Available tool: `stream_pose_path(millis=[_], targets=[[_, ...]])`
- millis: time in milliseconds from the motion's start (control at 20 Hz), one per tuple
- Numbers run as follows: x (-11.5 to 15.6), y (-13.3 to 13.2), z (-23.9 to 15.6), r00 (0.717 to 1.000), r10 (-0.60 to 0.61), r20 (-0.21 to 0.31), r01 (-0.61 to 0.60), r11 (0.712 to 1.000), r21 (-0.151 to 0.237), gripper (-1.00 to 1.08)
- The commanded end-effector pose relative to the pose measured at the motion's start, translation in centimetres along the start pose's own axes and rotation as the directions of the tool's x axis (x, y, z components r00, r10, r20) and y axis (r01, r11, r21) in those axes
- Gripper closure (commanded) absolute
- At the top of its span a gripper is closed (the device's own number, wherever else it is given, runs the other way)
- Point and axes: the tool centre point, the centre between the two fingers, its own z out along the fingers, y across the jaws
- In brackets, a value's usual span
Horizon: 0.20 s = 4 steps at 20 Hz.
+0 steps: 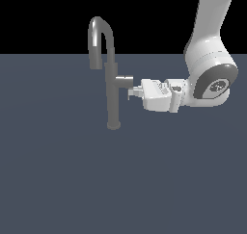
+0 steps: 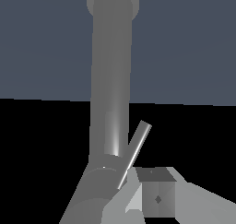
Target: Turn on the faucet by rotating a designated handle.
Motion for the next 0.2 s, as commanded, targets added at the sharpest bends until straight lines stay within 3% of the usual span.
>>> stream_pose_path(millis=[0,150], targets=[[2.96,-0.57,0.63,0.999,0.033,-0.015,-0.033,0.999,0.011,1.08],[3.8,-0.81,0.61,0.999,0.043,-0.017,-0.042,0.999,0.013,1.08]])
